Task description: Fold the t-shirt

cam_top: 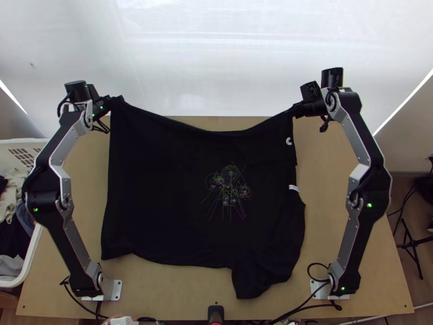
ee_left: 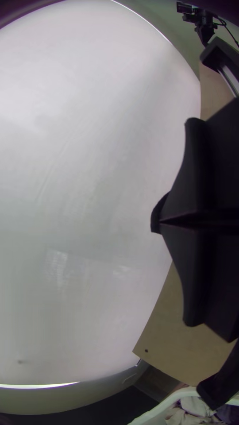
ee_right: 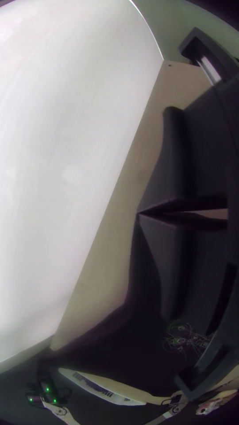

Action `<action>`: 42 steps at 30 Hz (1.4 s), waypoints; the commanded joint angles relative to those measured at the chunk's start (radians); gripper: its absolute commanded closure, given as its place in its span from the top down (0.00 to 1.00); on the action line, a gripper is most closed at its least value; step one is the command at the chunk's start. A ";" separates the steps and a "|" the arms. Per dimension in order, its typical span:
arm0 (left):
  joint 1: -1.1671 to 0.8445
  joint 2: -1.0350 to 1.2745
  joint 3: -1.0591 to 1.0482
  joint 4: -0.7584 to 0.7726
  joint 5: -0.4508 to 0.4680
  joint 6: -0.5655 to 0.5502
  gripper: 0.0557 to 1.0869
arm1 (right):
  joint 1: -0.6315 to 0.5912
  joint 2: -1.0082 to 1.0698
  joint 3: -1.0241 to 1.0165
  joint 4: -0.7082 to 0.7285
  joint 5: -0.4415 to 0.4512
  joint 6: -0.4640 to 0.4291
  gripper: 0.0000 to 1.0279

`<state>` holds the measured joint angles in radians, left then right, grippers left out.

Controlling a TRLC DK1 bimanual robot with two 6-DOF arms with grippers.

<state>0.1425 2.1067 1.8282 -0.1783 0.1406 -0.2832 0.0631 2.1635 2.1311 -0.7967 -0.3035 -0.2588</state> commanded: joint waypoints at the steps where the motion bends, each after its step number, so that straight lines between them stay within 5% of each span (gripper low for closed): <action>1: 0.011 0.113 0.128 -0.050 -0.001 0.021 0.03 | -0.016 0.147 0.162 -0.058 0.018 0.000 0.03; 14: 0.055 0.191 0.255 -0.113 -0.013 0.018 0.03 | -0.029 0.197 0.199 -0.032 0.050 0.030 0.03; 36: 0.046 0.022 0.189 -0.639 0.039 0.121 0.03 | -0.011 0.052 0.039 -0.322 0.043 0.016 0.03; 42: 0.055 -0.048 0.046 -0.661 0.045 0.176 0.03 | -0.005 0.012 -0.051 -0.342 0.043 0.013 0.03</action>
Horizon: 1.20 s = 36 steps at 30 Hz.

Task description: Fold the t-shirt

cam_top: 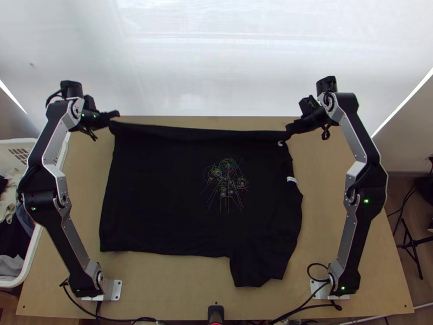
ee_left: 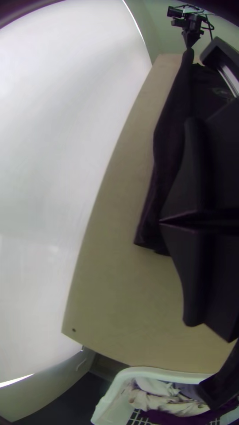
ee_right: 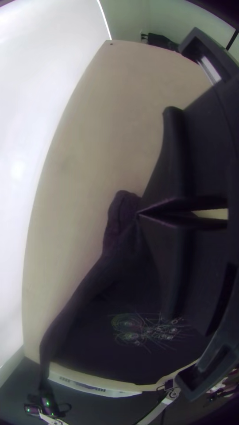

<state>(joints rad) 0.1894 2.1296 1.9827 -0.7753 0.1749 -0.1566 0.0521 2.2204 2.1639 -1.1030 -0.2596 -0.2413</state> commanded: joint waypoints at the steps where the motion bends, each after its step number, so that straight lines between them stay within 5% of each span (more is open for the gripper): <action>1: 0.010 -0.082 -0.128 -0.064 0.011 0.058 0.03 | 0.008 -0.050 -0.096 -0.041 -0.001 -0.004 0.03; 17: 0.087 -0.169 -0.341 0.002 0.043 0.121 0.03 | 0.009 -0.179 -0.411 -0.055 0.059 0.007 0.03; 33: 0.093 -0.235 -0.529 0.105 0.064 0.155 0.04 | 0.031 -0.320 -0.682 0.104 0.063 0.043 0.05; 34: 0.090 -0.250 -0.535 0.110 0.066 0.155 0.16 | 0.031 -0.332 -0.693 0.104 0.065 0.053 0.15; 36: 0.079 -0.289 -0.550 0.070 0.101 0.196 0.70 | 0.031 -0.378 -0.725 0.114 0.071 0.073 0.53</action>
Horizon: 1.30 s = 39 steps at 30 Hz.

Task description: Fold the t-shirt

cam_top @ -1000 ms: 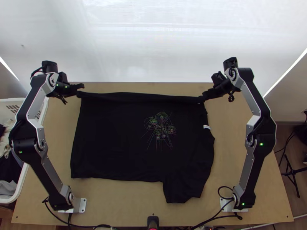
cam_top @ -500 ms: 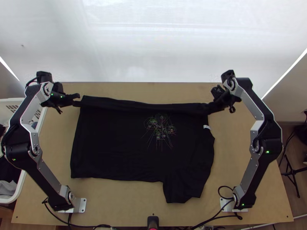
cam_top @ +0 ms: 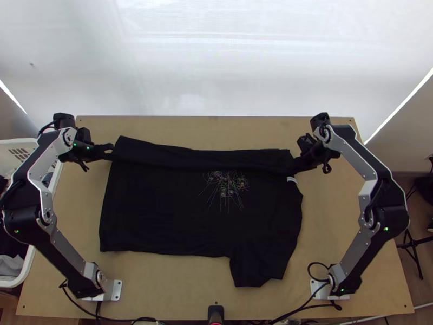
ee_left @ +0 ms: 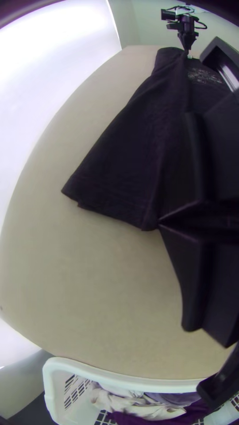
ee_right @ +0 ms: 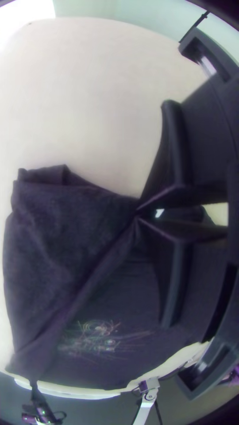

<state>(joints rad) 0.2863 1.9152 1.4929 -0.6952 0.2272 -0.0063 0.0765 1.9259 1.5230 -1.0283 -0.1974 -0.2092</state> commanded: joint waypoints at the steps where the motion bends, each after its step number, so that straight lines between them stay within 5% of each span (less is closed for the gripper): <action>1: -0.027 -0.096 -0.079 -0.020 0.057 0.080 0.83 | 0.011 -0.110 -0.103 0.039 0.033 0.054 0.78; 2: -0.036 -0.114 -0.092 -0.026 0.064 0.098 0.88 | 0.020 -0.136 -0.121 0.039 0.072 0.060 0.97; 4: -0.049 -0.154 -0.125 -0.036 0.106 0.138 0.95 | 0.040 -0.192 -0.155 0.037 0.136 0.077 0.97; 11: -0.075 -0.226 -0.166 -0.041 0.110 0.080 0.95 | 0.117 -0.387 -0.254 -0.136 0.135 0.143 0.97; 14: -0.073 -0.269 -0.180 -0.112 0.227 0.080 0.95 | 0.135 -0.508 -0.331 -0.144 0.125 0.143 0.97; 19: -0.110 -0.406 -0.260 -0.208 0.264 0.104 0.95 | 0.063 -0.581 -0.363 -0.205 0.015 0.110 0.97; 22: -0.147 -0.452 -0.267 -0.391 0.253 0.137 0.95 | 0.017 -0.576 -0.354 -0.273 -0.043 0.099 0.96; 31: -0.190 -0.608 -0.459 -0.512 -0.164 0.287 0.95 | -0.021 -0.668 -0.354 -0.325 -0.086 0.182 0.95; 34: -0.190 -0.640 -0.500 -0.501 -0.196 0.331 0.95 | 0.000 -0.705 -0.368 -0.339 -0.088 0.269 0.94; 39: -0.237 -0.627 -0.591 -0.560 -0.333 0.388 0.95 | 0.123 -0.713 -0.412 -0.378 -0.086 0.286 0.89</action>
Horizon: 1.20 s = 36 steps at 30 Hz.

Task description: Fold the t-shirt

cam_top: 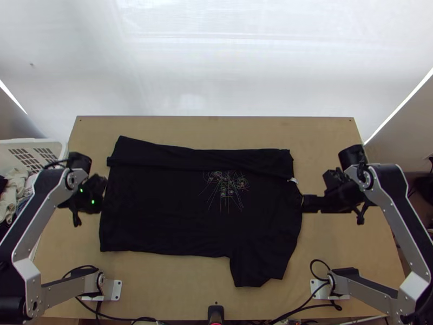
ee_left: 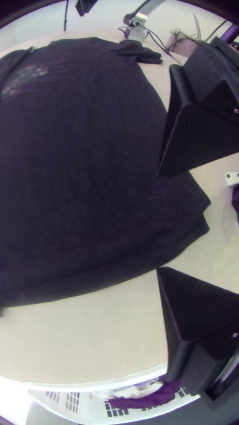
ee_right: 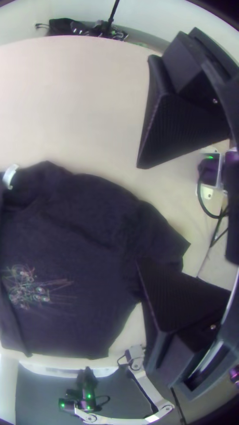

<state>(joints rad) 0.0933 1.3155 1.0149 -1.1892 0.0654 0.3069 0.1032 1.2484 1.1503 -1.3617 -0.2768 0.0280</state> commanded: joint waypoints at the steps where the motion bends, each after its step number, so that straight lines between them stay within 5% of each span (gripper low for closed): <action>1: -0.050 -0.030 -0.122 -0.089 -0.191 0.090 0.95 | 0.104 -0.040 -0.046 -0.045 -0.007 0.050 0.90; 7: -0.047 -0.108 -0.162 -0.145 -0.319 0.310 0.95 | 0.121 -0.043 -0.081 -0.045 -0.009 0.050 0.92; 18: -0.213 -0.159 -0.300 -0.170 -0.320 0.359 0.95 | 0.128 -0.018 -0.058 -0.043 -0.007 0.047 0.92; 36: -0.331 -0.142 -0.418 0.111 -0.320 0.339 0.95 | 0.135 -0.004 -0.044 -0.045 -0.009 0.055 0.92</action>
<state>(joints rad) -0.2295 1.1618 0.6140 -1.1530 -0.2535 0.6407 0.2317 1.2438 1.1114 -1.4052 -0.2844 0.0780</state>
